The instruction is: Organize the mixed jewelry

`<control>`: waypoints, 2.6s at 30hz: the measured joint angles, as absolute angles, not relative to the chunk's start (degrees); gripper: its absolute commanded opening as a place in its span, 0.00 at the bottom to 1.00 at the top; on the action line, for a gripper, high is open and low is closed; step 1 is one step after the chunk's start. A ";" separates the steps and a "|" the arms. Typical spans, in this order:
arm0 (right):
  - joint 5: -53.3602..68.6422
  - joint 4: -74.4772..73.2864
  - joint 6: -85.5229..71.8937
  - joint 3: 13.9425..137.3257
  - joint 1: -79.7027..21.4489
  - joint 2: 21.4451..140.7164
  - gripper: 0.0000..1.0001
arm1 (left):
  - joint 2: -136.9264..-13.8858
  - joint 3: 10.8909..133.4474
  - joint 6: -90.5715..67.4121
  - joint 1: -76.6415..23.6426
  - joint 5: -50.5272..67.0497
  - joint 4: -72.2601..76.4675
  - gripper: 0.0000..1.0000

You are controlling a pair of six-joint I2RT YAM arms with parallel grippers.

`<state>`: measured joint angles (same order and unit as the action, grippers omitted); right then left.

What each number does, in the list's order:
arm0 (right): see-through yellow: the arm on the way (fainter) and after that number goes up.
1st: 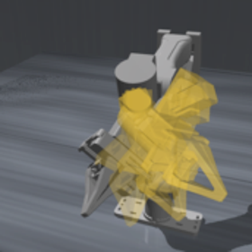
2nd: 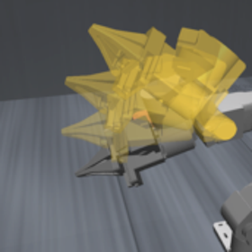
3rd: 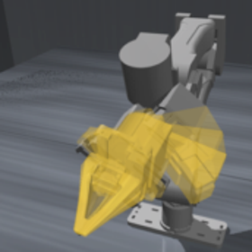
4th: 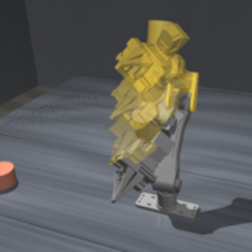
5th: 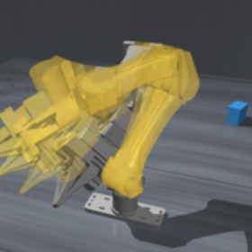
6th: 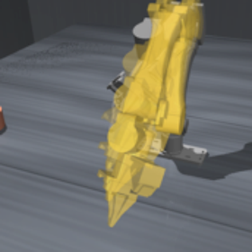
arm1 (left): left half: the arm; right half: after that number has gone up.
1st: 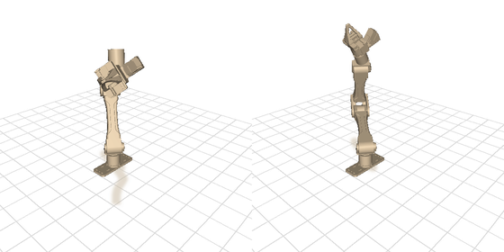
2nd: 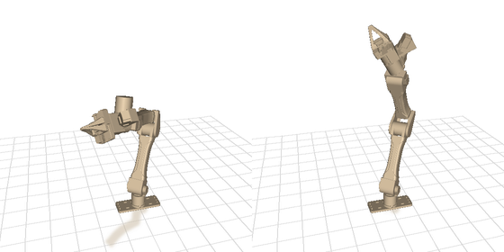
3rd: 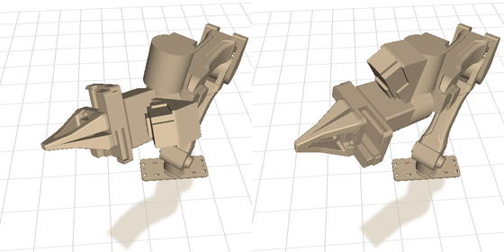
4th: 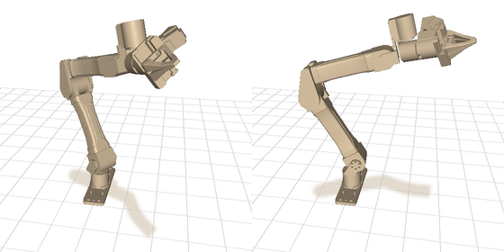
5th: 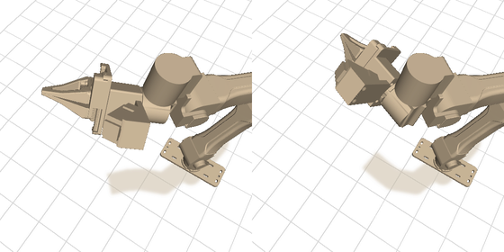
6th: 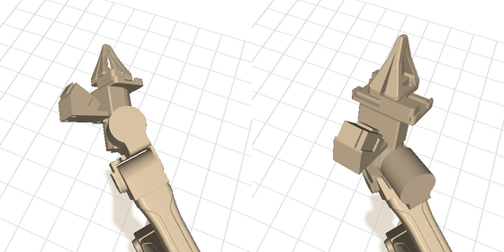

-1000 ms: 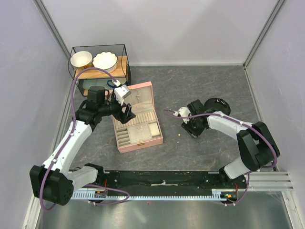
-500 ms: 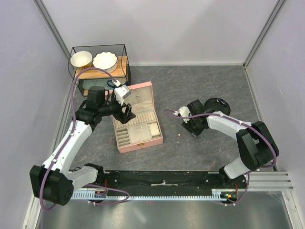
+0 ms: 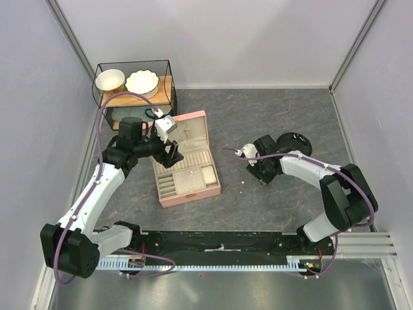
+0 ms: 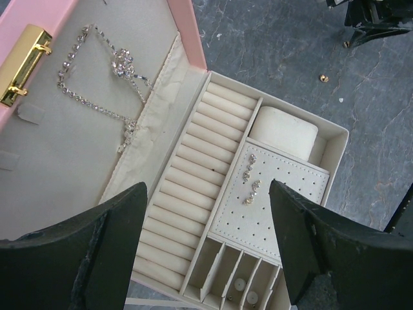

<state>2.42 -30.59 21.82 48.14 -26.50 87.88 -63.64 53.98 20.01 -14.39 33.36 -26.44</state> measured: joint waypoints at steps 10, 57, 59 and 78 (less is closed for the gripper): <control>2.61 -31.03 21.54 48.14 -26.50 86.70 0.44 | -63.59 53.98 20.01 -14.39 33.36 -26.44 0.83; 4.58 -35.55 12.43 53.71 -24.36 90.89 0.35 | -63.22 53.28 20.01 -14.39 33.12 -25.76 0.83; 4.82 -35.70 12.51 53.71 -24.36 90.94 0.35 | -63.22 53.25 20.01 -14.39 33.12 -25.58 0.83; 5.65 -36.03 13.67 54.19 -24.36 92.75 0.32 | -63.22 53.17 20.08 -14.39 33.08 -25.15 0.83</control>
<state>5.65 -36.03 13.67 54.19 -24.36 92.75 -63.22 53.17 20.08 -14.39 33.08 -25.15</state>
